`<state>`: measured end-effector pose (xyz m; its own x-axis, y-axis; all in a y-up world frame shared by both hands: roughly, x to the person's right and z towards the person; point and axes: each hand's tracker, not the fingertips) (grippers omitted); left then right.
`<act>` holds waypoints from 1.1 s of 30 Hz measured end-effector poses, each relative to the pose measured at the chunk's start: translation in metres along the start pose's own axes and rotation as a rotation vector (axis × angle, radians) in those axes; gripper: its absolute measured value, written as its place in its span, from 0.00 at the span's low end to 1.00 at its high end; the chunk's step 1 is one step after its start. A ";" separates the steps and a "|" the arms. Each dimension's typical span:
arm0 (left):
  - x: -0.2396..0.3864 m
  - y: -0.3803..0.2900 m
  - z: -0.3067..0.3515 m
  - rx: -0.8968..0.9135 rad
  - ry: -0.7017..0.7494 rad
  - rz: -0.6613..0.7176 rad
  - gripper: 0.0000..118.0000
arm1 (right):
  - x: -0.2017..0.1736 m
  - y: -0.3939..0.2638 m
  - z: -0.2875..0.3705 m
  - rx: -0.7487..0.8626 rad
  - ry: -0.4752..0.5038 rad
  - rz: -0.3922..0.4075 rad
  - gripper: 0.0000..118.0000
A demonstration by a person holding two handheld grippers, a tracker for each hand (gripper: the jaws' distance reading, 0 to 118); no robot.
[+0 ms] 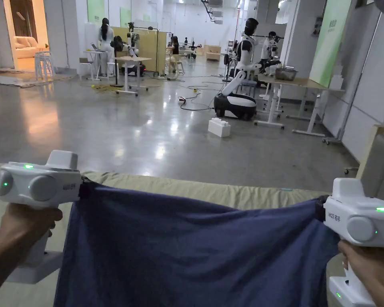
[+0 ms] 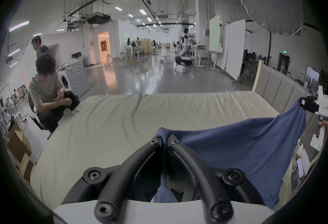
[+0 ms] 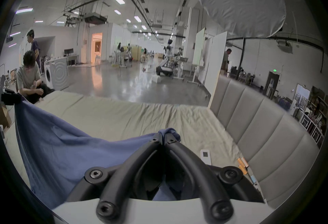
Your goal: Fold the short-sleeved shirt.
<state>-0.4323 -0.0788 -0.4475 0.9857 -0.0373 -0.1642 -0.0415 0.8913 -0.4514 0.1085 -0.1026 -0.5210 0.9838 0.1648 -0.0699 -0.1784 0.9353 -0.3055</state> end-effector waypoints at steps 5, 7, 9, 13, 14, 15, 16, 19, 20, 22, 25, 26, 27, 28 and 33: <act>-0.022 0.045 0.021 0.077 0.036 0.004 0.05 | 0.008 0.050 0.014 0.094 -0.020 0.014 0.01; -0.018 0.058 0.028 0.102 0.046 0.001 0.05 | 0.008 0.068 0.015 0.116 -0.019 0.002 0.01; -0.020 0.076 0.030 0.124 0.057 -0.011 0.05 | 0.004 0.085 0.014 0.141 -0.020 -0.003 0.01; -0.017 0.104 0.033 0.158 0.080 -0.025 0.05 | -0.004 0.120 0.011 0.193 -0.035 0.010 0.01; -0.016 0.112 0.033 0.164 0.081 -0.023 0.05 | -0.005 0.129 0.010 0.209 -0.043 0.014 0.01; -0.017 0.119 0.033 0.174 0.084 -0.021 0.05 | -0.005 0.138 0.008 0.218 -0.049 0.016 0.01; -0.017 0.126 0.032 0.181 0.090 -0.021 0.05 | -0.008 0.145 0.008 0.216 -0.048 0.001 0.01; -0.019 0.147 0.028 0.204 0.102 -0.017 0.05 | -0.011 0.170 0.005 0.257 -0.065 0.013 0.01; -0.019 0.153 0.027 0.213 0.107 -0.014 0.05 | -0.009 0.178 -0.001 0.274 -0.072 0.023 0.01; -0.021 0.168 0.021 0.226 0.115 -0.005 0.05 | -0.009 0.192 -0.003 0.290 -0.077 0.018 0.01; -0.022 0.184 0.016 0.251 0.127 0.007 0.05 | -0.011 0.207 -0.005 0.323 -0.089 0.022 0.01; -0.020 0.187 0.018 0.256 0.129 0.006 0.05 | -0.011 0.212 -0.004 0.336 -0.097 0.024 0.01; -0.020 0.191 0.018 0.266 0.130 0.012 0.05 | -0.011 0.216 -0.005 0.355 -0.107 0.033 0.01; -0.020 0.194 0.018 0.273 0.132 0.010 0.05 | -0.010 0.219 -0.007 0.357 -0.105 0.025 0.01; -0.019 0.200 0.016 0.303 0.143 -0.001 0.05 | -0.010 0.221 -0.007 0.375 -0.110 0.041 0.01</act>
<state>-0.4564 0.1072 -0.5211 0.9518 -0.0821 -0.2954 0.0309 0.9843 -0.1740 0.0589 0.1001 -0.5943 0.9753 0.2183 0.0332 -0.2201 0.9733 0.0654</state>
